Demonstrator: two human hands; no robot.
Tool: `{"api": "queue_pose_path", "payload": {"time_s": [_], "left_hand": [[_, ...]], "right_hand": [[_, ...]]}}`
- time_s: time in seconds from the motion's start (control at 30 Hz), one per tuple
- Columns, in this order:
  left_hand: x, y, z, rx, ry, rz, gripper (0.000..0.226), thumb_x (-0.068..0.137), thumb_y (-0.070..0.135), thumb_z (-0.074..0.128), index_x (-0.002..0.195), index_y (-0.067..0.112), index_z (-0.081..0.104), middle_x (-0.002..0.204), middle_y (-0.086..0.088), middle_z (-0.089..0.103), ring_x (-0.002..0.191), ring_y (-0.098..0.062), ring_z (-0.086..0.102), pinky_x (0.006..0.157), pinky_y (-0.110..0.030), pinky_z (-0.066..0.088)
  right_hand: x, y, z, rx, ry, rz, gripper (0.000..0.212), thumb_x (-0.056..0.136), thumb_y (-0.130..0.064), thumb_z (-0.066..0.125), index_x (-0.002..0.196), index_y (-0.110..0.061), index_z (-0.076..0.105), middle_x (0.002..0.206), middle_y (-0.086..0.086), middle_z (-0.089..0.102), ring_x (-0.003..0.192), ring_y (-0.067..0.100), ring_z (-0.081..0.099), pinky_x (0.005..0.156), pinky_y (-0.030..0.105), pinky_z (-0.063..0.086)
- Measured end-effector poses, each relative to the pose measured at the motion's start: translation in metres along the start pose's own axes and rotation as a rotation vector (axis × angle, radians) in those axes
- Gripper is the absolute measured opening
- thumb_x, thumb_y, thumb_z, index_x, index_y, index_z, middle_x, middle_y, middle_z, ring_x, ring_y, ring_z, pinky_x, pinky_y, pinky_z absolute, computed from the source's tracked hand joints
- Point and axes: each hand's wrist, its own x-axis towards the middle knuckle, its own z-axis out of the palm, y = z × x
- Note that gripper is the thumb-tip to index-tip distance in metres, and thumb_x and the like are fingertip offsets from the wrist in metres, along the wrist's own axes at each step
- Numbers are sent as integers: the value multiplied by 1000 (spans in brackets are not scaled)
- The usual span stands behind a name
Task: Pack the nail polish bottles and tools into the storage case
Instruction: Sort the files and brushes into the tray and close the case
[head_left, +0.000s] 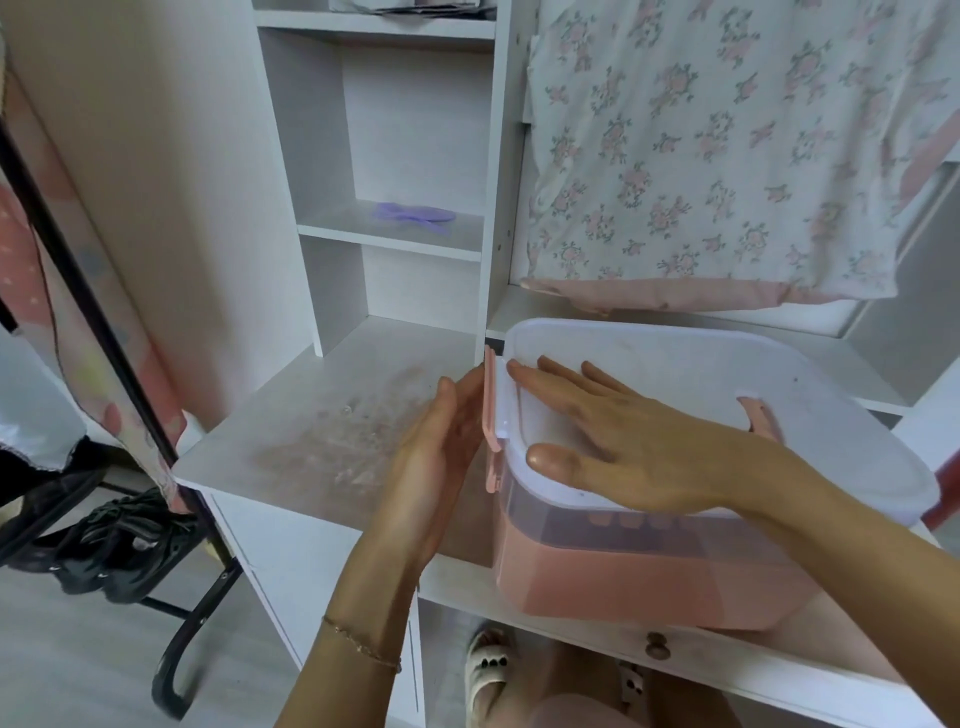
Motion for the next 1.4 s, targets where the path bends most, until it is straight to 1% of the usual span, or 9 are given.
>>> {"api": "queue_pose_path", "payload": {"time_s": [0.1,0.2,0.3,0.57,0.7,0.87,1.0,1.17,1.4], "left_hand": [[-1,-5,15,-7,-22,-1,59,94,56,7,132,32,45,132,15,54,123,-1,49,105,-28,39],[-7,-7,31,29,-59,24,50,90,56,2,117,47,43,109,35,61,101,19,54,77,-3,45],[-8,-10,32,98,-4,67,54,78,59,6,128,52,25,128,39,37,103,30,42,82,3,38],[-10,-2,34,154,-3,59,50,81,55,10,126,47,29,115,42,51,108,22,48,81,-1,41],[-13,8,29,556,139,43,51,88,54,24,134,38,40,140,17,42,126,0,41,101,-10,32],[-7,37,40,935,344,280,33,92,32,50,122,22,57,136,6,48,111,5,38,80,13,15],[-4,47,93,1118,82,384,35,91,35,50,122,22,58,131,6,53,120,-9,45,94,-7,23],[5,24,163,1319,-254,240,50,91,49,41,136,26,43,148,3,34,134,-15,31,109,-35,25],[9,0,195,1545,-201,332,51,94,53,22,139,35,38,149,9,34,139,-13,27,113,-34,19]], "right_hand": [[1,-1,0,21,-7,25,68,83,-63,15,136,-40,-21,138,-27,-17,105,-28,-30,78,-10,-22],[4,1,3,-39,0,43,67,93,-52,20,144,-24,-11,150,-16,-19,123,-17,-23,88,-5,-22],[6,1,5,-52,26,50,63,96,-46,22,145,-21,-8,154,-10,-14,135,-7,-14,99,4,-18],[7,5,10,-18,147,27,58,97,-40,26,147,-20,7,156,-10,0,139,-2,-3,102,8,-10],[6,4,8,62,262,24,47,96,-37,34,142,-27,31,151,-12,26,137,1,19,109,16,9],[-20,24,-1,52,432,134,45,94,-43,35,139,-37,33,145,-13,38,130,9,35,107,29,26],[-56,51,-5,191,748,229,32,92,-36,43,121,-32,56,123,-15,57,111,3,50,92,18,32],[-93,103,-7,447,1040,432,26,94,-21,42,108,-20,63,109,-9,61,100,4,52,86,20,37],[-123,148,21,1149,1047,541,29,98,-16,34,114,-13,59,115,4,62,105,16,59,92,30,48]]}}
